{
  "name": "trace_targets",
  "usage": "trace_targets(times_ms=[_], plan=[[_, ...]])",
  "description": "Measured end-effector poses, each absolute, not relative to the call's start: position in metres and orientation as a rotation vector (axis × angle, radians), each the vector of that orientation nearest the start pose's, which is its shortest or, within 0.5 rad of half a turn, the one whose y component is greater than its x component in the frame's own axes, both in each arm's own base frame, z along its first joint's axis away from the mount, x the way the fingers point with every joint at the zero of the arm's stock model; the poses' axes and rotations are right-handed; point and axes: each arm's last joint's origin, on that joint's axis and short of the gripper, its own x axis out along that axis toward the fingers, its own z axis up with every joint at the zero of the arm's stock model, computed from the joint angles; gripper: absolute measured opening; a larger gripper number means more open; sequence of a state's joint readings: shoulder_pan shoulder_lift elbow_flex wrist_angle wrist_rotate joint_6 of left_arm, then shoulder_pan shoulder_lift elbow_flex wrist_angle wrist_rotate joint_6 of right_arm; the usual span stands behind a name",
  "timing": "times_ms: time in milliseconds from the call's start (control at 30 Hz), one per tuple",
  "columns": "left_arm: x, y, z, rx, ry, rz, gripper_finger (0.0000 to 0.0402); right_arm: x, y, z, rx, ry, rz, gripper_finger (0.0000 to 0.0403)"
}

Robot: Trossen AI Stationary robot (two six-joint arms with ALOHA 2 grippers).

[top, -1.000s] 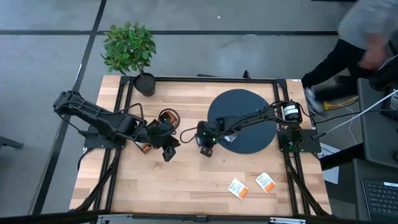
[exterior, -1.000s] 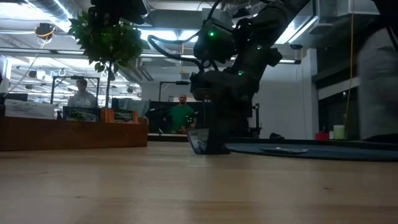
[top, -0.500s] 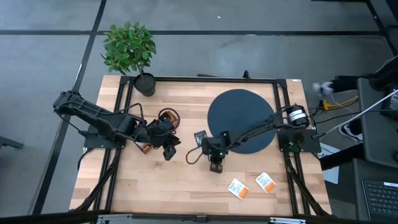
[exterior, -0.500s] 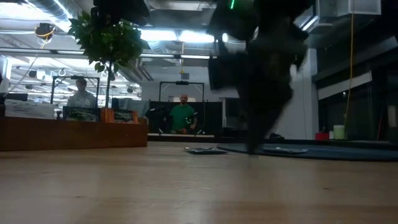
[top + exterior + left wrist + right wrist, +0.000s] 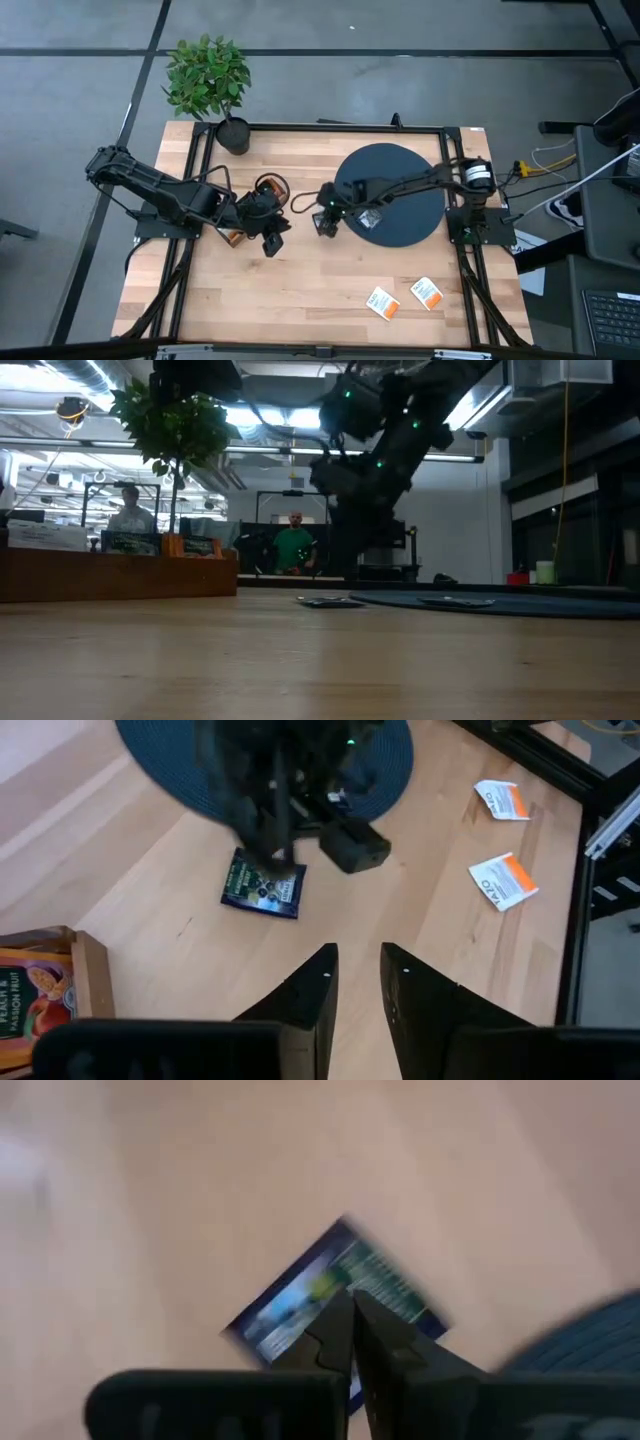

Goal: Pick & Place Tea
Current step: Put the black tea bag into the middle section of the wooden organizer

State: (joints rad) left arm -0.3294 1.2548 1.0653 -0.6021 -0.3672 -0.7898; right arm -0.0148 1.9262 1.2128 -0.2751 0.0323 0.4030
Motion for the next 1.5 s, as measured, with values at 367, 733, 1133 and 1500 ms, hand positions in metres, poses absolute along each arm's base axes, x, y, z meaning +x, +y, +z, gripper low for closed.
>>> trace_targets(times_ms=[367,733,1133,1500], plan=[[0.248,-0.066,0.3,-0.495,0.663,0.359,0.0074,0.396,-0.008,0.12,0.443,1.067,-0.102,0.0015],[0.249,-0.065,0.3,-0.54,0.678,0.346,0.0074,0.391,0.04,0.118,0.358,1.103,0.436,0.0004],[0.249,-0.065,0.3,-0.578,0.673,0.351,0.0074,0.369,0.046,0.18,0.38,0.964,0.359,0.0008],[0.286,-0.086,0.249,-0.716,0.886,0.307,0.0074,0.284,0.051,0.186,0.663,0.779,0.131,0.0013]])
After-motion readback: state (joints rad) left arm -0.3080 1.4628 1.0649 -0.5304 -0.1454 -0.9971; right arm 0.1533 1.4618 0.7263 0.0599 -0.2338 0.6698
